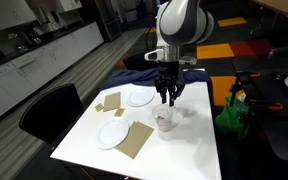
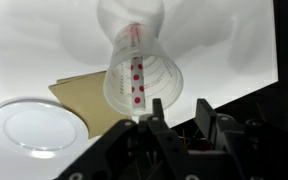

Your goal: Remove the marker from the clear cup

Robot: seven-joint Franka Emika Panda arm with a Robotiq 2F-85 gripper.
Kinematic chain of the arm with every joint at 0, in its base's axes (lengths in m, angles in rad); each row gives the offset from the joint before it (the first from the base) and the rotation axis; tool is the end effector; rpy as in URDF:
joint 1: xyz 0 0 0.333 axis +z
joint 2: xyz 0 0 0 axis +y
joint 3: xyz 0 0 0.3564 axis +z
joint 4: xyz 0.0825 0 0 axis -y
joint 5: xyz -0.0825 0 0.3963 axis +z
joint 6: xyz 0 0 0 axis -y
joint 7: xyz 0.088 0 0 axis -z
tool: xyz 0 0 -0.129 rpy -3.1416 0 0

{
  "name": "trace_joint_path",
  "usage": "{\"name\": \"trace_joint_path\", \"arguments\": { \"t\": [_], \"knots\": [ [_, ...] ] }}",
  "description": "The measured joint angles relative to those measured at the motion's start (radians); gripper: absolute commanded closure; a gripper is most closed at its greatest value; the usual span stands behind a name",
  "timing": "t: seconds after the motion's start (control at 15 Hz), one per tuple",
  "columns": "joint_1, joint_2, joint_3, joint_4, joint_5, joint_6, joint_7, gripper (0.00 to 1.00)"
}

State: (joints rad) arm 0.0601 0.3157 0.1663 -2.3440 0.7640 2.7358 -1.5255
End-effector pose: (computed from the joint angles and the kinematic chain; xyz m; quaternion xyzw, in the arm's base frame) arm 0.5269 0.1022 0.2087 -0.8518 -0.4895 -0.1349 0.1292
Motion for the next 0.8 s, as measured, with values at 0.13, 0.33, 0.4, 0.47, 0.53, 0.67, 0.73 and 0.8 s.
{"name": "trace_joint_path", "arguments": {
  "t": [0.13,0.33,0.4,0.47,0.53,0.67,0.73,0.8],
  "knots": [
    [-0.012,0.027,0.009,0.022,-0.003,0.000,0.000,0.50],
    [-0.027,0.068,0.018,0.060,-0.016,0.000,-0.001,0.55],
    [-0.031,0.081,0.020,0.072,-0.024,0.000,-0.001,0.55],
    [-0.036,0.093,0.022,0.082,-0.035,0.000,0.000,0.56],
    [-0.040,0.105,0.023,0.092,-0.047,0.001,0.000,0.56],
    [-0.047,0.128,0.024,0.111,-0.073,0.001,0.001,0.56],
    [-0.052,0.139,0.026,0.119,-0.086,0.001,0.002,0.55],
    [-0.056,0.150,0.028,0.127,-0.097,0.001,0.002,0.55]
  ]
}}
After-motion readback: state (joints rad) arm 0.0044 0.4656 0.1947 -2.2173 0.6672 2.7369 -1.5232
